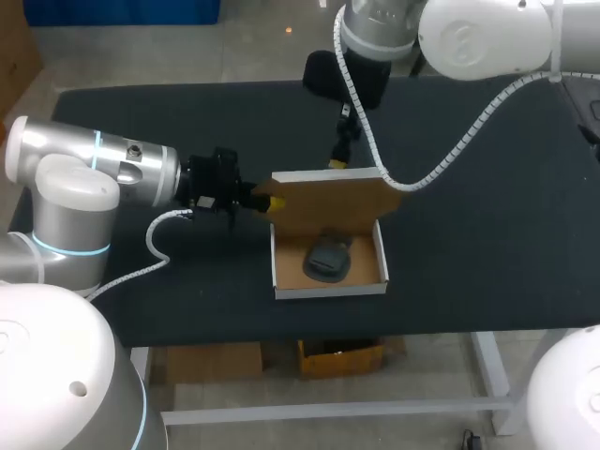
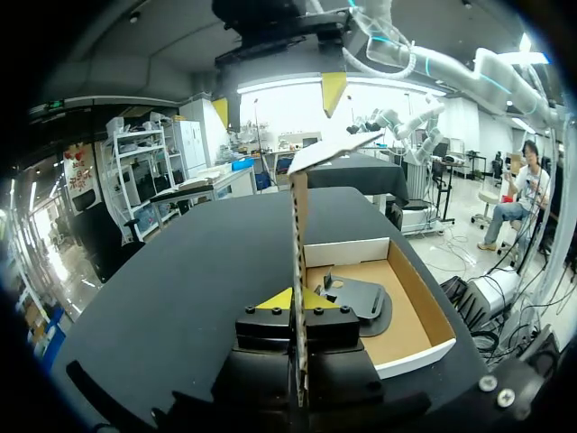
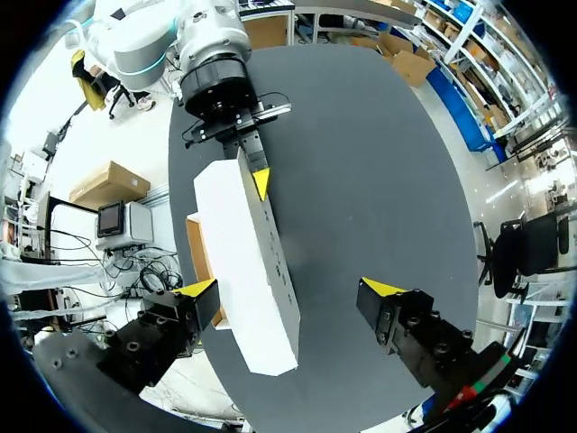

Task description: Assemble the packaging by folding the flat box into shape, placing the metal phone stand inside, and closing the box properly

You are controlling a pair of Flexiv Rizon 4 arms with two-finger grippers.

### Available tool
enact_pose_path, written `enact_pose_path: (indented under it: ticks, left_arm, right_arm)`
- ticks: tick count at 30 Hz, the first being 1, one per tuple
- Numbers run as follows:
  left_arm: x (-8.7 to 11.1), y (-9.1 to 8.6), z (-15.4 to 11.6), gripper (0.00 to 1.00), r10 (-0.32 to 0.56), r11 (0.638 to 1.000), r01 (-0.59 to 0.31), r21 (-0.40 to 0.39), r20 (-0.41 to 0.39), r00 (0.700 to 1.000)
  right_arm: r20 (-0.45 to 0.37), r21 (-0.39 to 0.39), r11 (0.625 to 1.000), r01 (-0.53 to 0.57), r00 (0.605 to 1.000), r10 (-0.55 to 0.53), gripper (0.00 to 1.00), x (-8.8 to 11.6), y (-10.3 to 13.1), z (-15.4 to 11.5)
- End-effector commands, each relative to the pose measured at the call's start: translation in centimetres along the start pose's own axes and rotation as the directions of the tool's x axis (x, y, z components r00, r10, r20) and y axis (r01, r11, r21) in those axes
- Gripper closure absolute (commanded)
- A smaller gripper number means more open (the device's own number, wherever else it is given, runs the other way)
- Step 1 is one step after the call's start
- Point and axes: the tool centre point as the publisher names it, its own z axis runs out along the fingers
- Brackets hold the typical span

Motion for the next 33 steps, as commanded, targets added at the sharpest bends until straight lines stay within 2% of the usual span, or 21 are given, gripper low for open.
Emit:
enact_pose_path:
  ticks: [1,15,21,25,30,33]
  left_arm:
    - [0.1,0.1,0.1,1.00,0.001,1.000,-0.001,0.003,0.002,1.000]
    - [0.1,0.1,0.1,1.00,0.001,1.000,-0.001,0.003,0.002,1.000]
    - [0.1,0.2,0.1,1.00,0.056,0.998,-0.056,-0.001,0.058,0.997]
    - [0.3,0.1,0.1,1.00,0.133,0.991,-0.132,-0.011,0.080,0.988]
    - [0.3,-0.1,0.0,1.00,0.186,0.983,-0.186,-0.015,0.105,0.977]
    - [0.4,-0.1,0.0,1.00,0.223,0.975,-0.223,-0.017,0.123,0.967]
  right_arm:
    - [0.001,0.002,1.000,-0.001,1.000,0.001,0.00,0.1,0.0,0.0]
    - [-0.010,0.012,1.000,-0.012,1.000,0.012,0.00,-0.1,-0.2,-0.1]
    - [-0.016,0.039,0.989,-0.139,0.990,0.140,0.00,-0.7,-1.2,-0.1]
    - [-0.021,0.028,0.977,-0.213,0.977,0.214,0.00,-0.6,-1.9,-0.3]
    - [-0.043,0.013,0.944,-0.329,0.943,0.330,0.00,-0.3,-3.0,-0.1]
    - [-0.074,-0.008,0.907,-0.421,0.905,0.419,0.00,-0.3,-3.9,0.0]
